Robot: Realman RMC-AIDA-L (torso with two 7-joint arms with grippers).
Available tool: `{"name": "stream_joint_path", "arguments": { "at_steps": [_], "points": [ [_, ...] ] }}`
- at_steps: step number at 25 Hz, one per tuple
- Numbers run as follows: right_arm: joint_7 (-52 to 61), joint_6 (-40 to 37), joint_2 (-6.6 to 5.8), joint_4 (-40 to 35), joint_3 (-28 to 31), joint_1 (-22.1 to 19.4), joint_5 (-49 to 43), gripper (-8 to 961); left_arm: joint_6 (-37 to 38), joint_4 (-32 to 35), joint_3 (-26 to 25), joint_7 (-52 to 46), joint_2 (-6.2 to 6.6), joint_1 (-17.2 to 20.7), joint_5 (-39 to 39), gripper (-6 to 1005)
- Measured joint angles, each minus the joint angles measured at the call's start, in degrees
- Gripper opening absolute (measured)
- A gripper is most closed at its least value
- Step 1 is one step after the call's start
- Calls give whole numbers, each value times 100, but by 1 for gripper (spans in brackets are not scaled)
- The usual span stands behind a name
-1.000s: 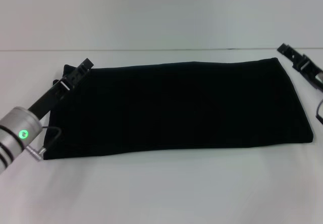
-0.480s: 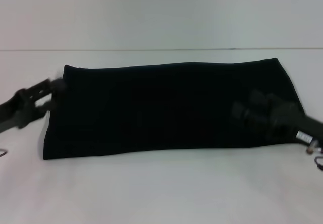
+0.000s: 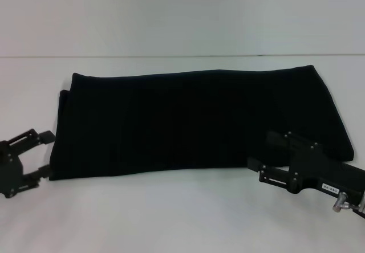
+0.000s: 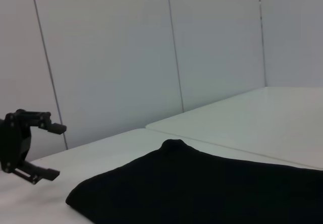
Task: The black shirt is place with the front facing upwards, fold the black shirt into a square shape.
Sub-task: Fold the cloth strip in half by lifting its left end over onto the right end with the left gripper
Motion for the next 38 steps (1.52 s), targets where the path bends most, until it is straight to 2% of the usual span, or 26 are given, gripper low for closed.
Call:
{"name": "stream_joint_path", "arguments": {
  "at_steps": [4,16,38],
  "points": [
    [-11,46,5,27,35,20,12,882,-88,-233,-13,-101,12,-34,10,866],
    [-21,146,17,52,42,30,43,882,-553,-264,-74,-301,-8,28,392,859],
    [-4,108,18,60,41,30,53,881,-1142,-615,-40,-303,15,-96,407,847]
  ]
}}
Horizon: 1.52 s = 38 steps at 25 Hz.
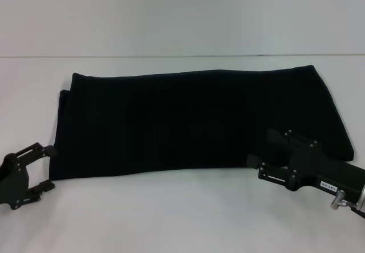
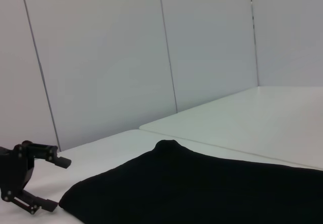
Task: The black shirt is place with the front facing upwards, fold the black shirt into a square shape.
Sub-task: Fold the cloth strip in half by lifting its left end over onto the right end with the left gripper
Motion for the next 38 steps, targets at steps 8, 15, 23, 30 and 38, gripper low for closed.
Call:
{"name": "stream_joint_path", "arguments": {
  "at_steps": [8,15,23,30,38],
  "points": [
    [25,-52,0,19,0,9,75,881,-216,-210,15,41,17,-149,-20,842],
    [23,-108,0,58,0,29,133,881,-397,-323,86,68,65,-388,-18,838],
    [20,-124,0,65,0,45,157,881,-657,-410,278,147,101,-631,-2,833],
    [25,-129,0,62,0,72,182,881,-780,-323,330,216,132,-634,-25,814],
    [30,-130,0,67,0,94,259,881,-841,-265,544,328,147,-729,10,682]
  ]
}}
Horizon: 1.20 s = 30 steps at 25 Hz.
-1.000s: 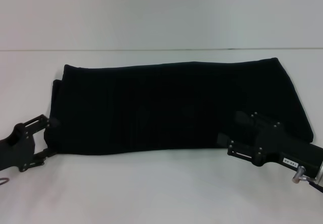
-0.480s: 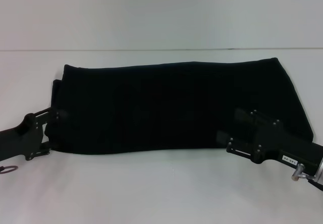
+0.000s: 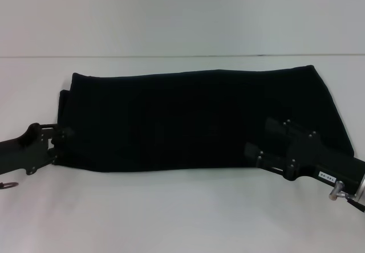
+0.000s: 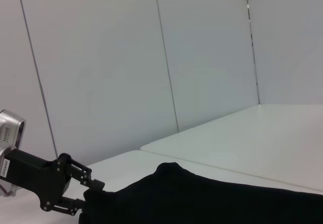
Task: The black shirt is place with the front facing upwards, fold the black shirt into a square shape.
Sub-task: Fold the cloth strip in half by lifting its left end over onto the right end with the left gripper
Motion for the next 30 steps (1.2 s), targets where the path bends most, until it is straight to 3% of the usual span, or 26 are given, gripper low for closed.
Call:
{"name": "stream_joint_path", "arguments": {
  "at_steps": [2,16,30],
  "points": [
    [0,0,0,2,0,4,2,881,-17,2,2,9,0,-4,0,649],
    [-20,0,0,3,0,3,84,881,-132,-27,-1,107,-5,-7,-11,48],
    [-41,15,-9,3,0,-6,360,880,-334,41,-250,321,5,89,-73,49]
  ]
}}
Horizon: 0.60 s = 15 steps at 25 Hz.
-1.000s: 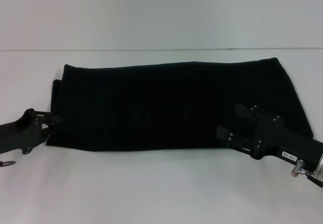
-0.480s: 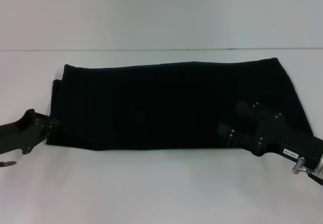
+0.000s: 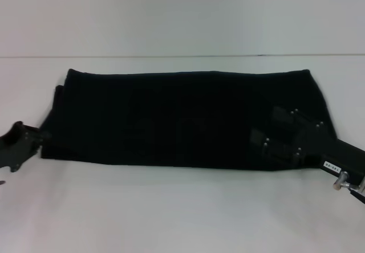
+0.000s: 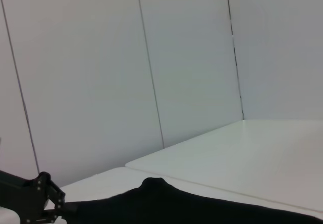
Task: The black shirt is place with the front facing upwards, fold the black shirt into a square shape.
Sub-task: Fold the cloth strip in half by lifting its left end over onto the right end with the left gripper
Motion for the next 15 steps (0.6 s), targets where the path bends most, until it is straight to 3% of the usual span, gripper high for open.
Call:
{"name": "stream_joint_path", "arguments": {
  "at_steps": [9,15],
  "points": [
    [39,53,0,0,8,-4,69,880,-135,259,-471,95,160,91,8,48],
    [41,74,8,6,9,-23,69,880,-110,257,-538,102,179,101,-32,48]
  ]
}}
